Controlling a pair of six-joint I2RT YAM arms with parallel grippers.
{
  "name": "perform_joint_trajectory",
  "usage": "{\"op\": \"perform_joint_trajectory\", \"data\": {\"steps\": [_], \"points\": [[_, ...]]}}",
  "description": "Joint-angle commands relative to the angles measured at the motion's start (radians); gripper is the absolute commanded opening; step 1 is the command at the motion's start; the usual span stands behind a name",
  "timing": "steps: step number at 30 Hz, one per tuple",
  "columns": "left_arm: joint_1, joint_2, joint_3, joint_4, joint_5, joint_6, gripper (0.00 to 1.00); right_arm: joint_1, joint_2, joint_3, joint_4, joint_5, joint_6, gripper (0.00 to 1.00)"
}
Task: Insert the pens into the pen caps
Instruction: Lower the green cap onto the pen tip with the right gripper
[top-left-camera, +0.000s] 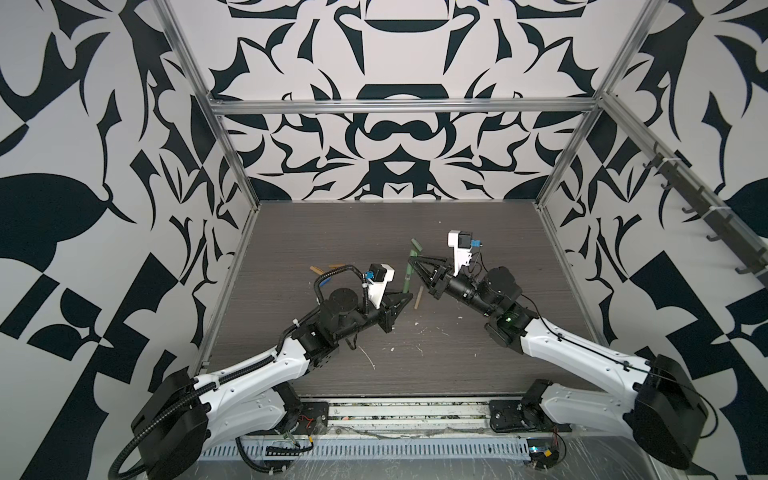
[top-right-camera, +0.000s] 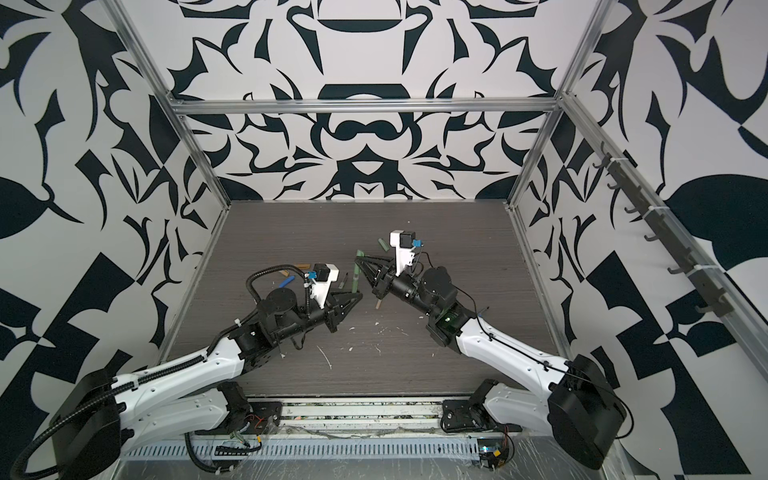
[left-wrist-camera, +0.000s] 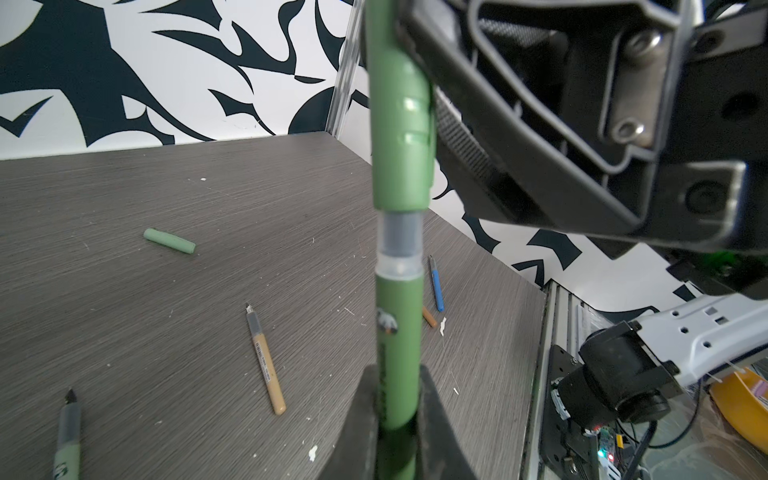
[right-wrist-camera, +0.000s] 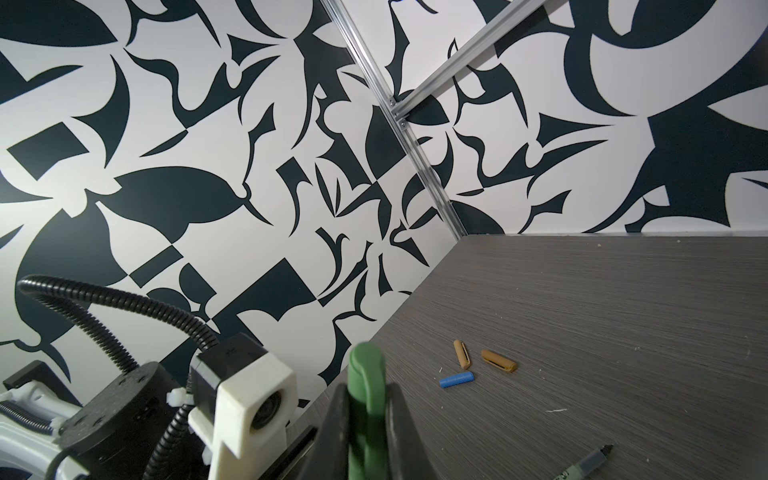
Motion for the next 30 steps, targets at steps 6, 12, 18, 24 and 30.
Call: {"op": "perform_joint_trajectory", "data": {"steps": [6, 12, 18, 24, 30], "points": [[0.001, -0.015, 0.063, 0.042, -0.052, -0.026, 0.0, 0.021, -0.018, -0.011, -0.056, -0.046, -0.054, 0.09], [0.009, -0.009, 0.114, 0.051, -0.055, -0.015, 0.0, 0.036, 0.006, -0.002, -0.121, -0.075, -0.09, 0.12], [0.011, 0.004, 0.136, -0.006, -0.034, 0.063, 0.0, 0.036, -0.04, 0.034, -0.187, -0.074, -0.089, 0.19], [0.01, -0.001, 0.114, -0.025, -0.034, 0.147, 0.0, 0.037, -0.117, 0.095, -0.314, -0.043, -0.114, 0.31], [0.011, 0.017, 0.111, 0.017, -0.042, 0.172, 0.0, 0.036, -0.138, 0.117, -0.421, -0.039, -0.131, 0.4]]}}
